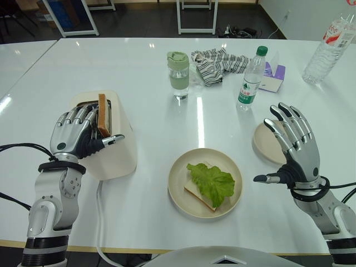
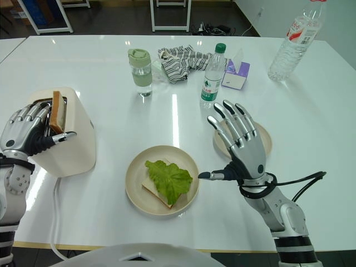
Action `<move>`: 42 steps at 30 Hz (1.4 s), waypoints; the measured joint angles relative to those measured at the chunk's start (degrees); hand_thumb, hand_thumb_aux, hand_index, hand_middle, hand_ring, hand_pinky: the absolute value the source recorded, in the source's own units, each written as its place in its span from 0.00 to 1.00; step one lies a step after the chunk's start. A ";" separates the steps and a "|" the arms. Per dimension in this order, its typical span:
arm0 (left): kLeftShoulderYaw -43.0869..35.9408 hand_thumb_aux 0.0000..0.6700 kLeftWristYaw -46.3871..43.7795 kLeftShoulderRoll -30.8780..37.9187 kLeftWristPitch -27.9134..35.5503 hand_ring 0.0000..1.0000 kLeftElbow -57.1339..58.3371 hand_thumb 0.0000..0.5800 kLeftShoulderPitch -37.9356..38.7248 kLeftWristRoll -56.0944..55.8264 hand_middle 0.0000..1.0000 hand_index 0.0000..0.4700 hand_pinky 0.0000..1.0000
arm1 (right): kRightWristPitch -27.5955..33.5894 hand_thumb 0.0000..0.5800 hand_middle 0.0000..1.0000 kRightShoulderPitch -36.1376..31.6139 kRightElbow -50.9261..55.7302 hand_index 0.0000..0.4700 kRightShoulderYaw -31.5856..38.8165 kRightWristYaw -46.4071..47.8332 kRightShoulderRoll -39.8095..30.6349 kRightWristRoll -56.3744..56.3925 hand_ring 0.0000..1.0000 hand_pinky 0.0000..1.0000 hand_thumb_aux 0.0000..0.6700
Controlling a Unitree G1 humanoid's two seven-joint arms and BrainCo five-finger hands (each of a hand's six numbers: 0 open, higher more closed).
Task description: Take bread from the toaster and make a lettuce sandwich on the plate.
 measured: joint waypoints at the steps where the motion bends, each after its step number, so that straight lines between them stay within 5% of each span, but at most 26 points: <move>1: -0.06 1.00 -0.02 0.00 0.03 0.00 0.23 1.00 -0.09 -0.44 0.00 1.00 0.00 | 0.00 0.00 0.00 0.00 0.00 0.00 0.00 0.00 0.00 0.00 0.00 0.00 0.00; 23: 2.13 1.00 -0.71 -1.91 3.27 0.00 -1.43 1.00 -2.81 -10.93 0.00 1.00 0.00 | -0.03 0.00 0.00 1.43 0.00 0.00 -0.44 -0.77 -0.05 -0.02 0.00 0.00 0.00; 24: 2.69 1.00 -0.27 -1.95 3.30 1.00 -1.88 1.00 -3.22 -11.25 1.00 1.00 1.00 | -0.02 0.00 0.00 1.44 0.00 0.00 -0.44 -0.80 -0.05 -0.02 0.00 0.00 0.00; 42: 8.25 1.00 17.46 -5.15 -4.52 1.00 -0.17 1.00 -14.54 -17.28 1.00 1.00 1.00 | 0.07 0.00 0.00 1.41 1.73 0.00 0.00 -1.77 -0.05 -1.00 0.00 0.00 0.00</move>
